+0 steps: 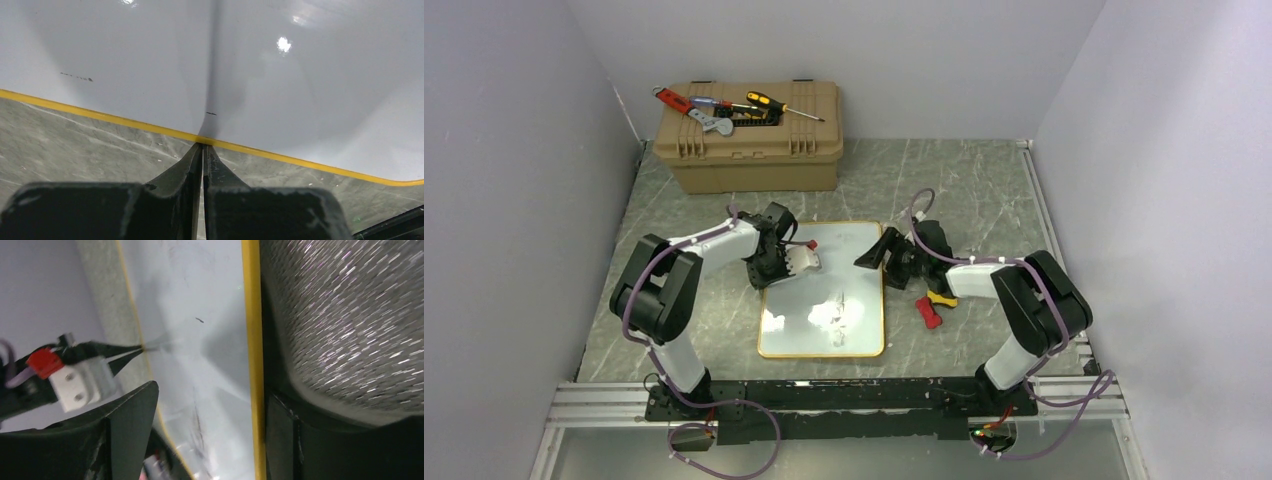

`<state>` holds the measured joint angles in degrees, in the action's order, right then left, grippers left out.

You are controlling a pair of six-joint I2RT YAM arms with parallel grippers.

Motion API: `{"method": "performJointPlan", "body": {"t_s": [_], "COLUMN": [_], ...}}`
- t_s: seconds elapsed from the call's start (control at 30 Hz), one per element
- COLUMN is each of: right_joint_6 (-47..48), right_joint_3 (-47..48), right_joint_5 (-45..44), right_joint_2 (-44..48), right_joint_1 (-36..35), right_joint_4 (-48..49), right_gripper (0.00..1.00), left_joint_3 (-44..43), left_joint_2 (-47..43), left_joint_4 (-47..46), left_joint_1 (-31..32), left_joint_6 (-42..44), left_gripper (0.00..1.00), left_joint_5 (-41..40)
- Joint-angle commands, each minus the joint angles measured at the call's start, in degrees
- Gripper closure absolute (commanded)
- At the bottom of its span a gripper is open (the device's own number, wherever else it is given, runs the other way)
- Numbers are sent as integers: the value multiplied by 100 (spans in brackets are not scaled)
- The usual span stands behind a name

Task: Erase the whiteboard
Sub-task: Adjust the whiteboard at the center of the board.

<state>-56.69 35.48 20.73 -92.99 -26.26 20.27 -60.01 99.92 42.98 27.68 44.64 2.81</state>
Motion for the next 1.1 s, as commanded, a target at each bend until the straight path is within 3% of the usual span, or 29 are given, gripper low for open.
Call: {"method": "performJointPlan", "body": {"t_s": [0.0,0.1,0.17,0.3,0.43,0.53,0.7,0.77,0.8,1.07], "right_joint_6": [-1376,-1634,-1483,-504,657,1376,2855,3419,3692,5096], "right_joint_3": [-69,-90,-34,358,1090,1730,3255,3704,3873,5207], "right_joint_5": [1775,1916,1857,1189,414,180,528,661,768,1567], "right_joint_2": [462,648,838,1433,1719,1626,1308,1292,1321,1144], "right_joint_1": [-275,-274,-283,-295,-382,-390,-374,-388,-401,-544], "right_joint_4": [1888,2191,1808,-132,-2088,-3233,-4589,-4937,-5038,-5976], "right_gripper": [27,36,45,71,100,100,100,100,100,100], "left_joint_3": [256,230,168,-102,-670,-1251,-2594,-3048,-3245,-3791], "left_joint_2": [576,534,508,385,155,33,20,-24,-63,-464], "left_joint_4": [-960,-971,-938,-671,-30,697,2223,2656,2816,2759], "left_joint_1": [132,118,79,-190,-734,-1124,-2000,-2333,-2478,-3137], "left_joint_6": [-217,-259,-301,-470,-661,-810,-754,-640,-603,-795], "left_gripper": [90,90,91,91,80,68,53,22,11,6], "left_joint_5": [1516,1590,1642,1905,2486,3000,3918,4180,4252,4281]}}
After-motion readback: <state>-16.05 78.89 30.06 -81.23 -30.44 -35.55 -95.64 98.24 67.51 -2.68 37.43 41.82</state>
